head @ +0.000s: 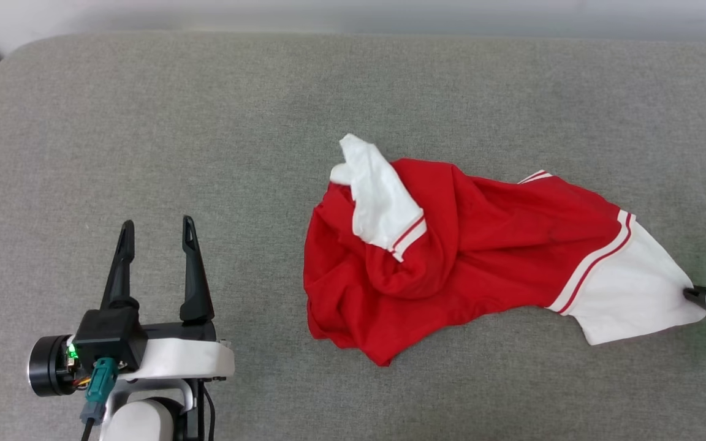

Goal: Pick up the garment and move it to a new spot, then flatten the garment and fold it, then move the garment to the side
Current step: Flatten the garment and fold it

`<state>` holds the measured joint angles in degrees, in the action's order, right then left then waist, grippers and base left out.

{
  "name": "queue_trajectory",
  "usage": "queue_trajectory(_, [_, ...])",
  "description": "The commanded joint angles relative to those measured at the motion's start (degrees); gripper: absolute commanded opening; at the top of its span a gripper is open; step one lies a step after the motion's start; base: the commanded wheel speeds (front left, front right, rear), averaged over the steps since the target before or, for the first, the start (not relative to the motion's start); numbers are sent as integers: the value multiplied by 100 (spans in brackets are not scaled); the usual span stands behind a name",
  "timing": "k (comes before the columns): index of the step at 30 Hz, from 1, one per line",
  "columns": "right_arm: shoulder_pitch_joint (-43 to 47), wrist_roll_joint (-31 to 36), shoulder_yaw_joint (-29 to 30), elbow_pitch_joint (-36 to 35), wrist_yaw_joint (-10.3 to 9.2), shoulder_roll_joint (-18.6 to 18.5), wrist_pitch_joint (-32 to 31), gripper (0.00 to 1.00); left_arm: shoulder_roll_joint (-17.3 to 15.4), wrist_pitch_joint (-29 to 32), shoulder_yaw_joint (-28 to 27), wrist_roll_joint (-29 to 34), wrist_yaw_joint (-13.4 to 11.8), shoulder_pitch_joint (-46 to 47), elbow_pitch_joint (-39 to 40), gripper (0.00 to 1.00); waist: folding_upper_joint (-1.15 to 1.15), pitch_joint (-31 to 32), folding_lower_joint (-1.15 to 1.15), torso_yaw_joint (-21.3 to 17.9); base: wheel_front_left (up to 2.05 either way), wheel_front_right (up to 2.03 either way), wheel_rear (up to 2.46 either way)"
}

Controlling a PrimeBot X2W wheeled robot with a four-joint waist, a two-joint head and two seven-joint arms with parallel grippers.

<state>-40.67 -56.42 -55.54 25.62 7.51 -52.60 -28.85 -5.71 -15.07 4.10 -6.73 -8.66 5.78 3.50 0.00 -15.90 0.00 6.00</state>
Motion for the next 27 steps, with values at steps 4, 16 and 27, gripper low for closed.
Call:
queue_trajectory(4, [120,177,241,93,-4,278,721,100,-32,-14,-112,100,134,-38,-132,100,0,194,0,-89,0,0,0])
queue_trajectory(16, [428,1975,2140,35,-4,1010,3765,100,-659,-14,-229,283,707,717,-586,100,0,601,0,-466,0,0,0])
queue_trajectory(27, [2069,4173,4926,-1508,-4,2831,4383,100,-1227,1168,308,116,1468,2200,-993,100,0,518,0,-676,0,0,0])
